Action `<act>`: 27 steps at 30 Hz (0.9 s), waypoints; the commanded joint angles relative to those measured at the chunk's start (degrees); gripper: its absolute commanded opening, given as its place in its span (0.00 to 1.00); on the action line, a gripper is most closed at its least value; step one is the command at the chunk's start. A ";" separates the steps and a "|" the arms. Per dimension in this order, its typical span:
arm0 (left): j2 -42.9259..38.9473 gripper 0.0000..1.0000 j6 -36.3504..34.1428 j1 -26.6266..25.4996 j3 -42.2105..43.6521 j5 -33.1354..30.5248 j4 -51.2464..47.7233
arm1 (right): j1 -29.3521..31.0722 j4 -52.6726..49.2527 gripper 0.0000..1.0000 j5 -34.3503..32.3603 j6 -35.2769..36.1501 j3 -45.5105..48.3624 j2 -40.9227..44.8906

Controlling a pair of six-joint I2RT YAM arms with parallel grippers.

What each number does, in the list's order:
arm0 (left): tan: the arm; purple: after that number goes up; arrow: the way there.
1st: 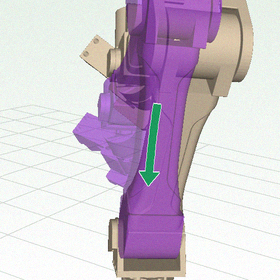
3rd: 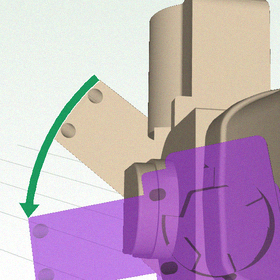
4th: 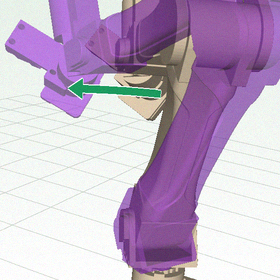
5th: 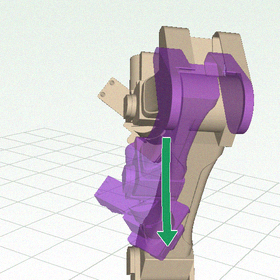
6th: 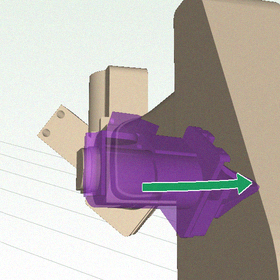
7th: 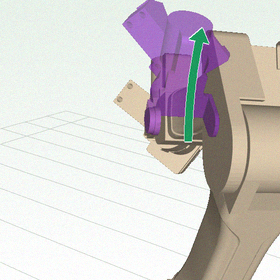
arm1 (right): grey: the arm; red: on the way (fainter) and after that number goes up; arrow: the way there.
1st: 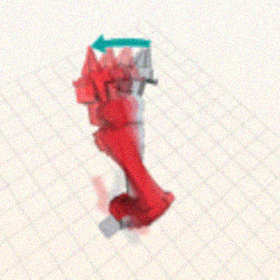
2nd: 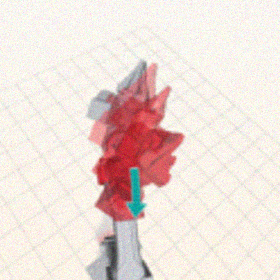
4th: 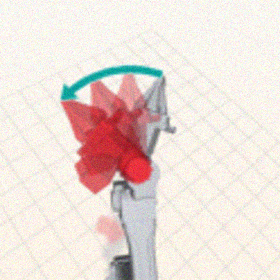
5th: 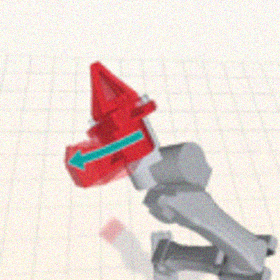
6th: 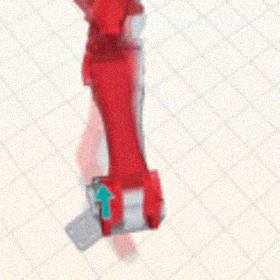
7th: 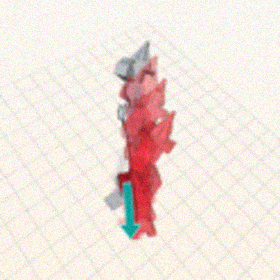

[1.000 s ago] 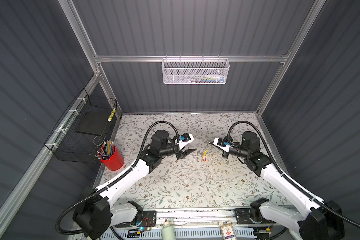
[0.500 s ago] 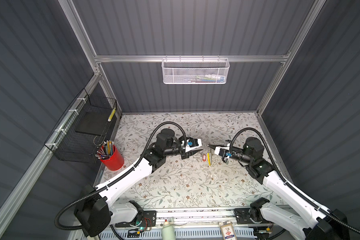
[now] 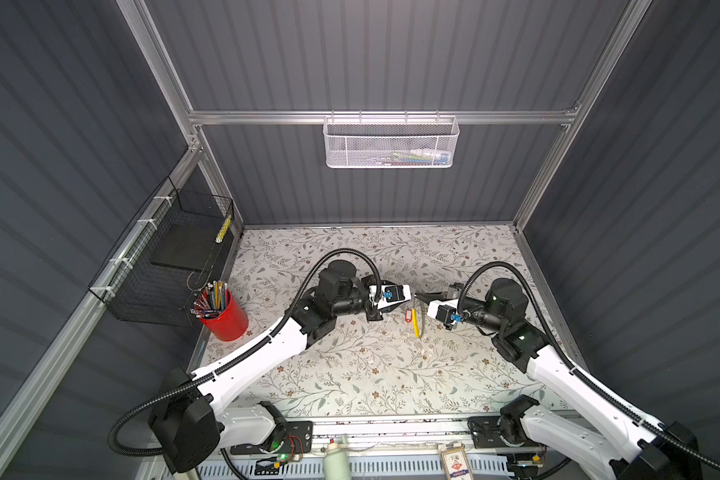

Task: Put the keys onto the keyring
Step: 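Grasp the keyring's split end with the left gripper while right holds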

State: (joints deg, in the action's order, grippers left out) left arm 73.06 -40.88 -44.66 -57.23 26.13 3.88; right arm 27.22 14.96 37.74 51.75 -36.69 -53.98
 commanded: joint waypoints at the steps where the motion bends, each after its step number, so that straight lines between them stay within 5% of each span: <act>1: 0.07 0.30 -1.35 -0.60 -2.13 -0.73 -0.97 | 0.48 0.07 0.02 -0.29 0.91 0.02 0.54; 27: 2.09 0.22 -6.23 -3.06 -5.75 -2.54 -7.63 | 1.16 -2.26 0.03 -0.86 2.04 -0.65 0.69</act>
State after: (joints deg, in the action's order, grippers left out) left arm 74.56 -45.58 -47.33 -60.64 24.75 -1.30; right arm 28.08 13.02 37.12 53.25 -36.71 -53.98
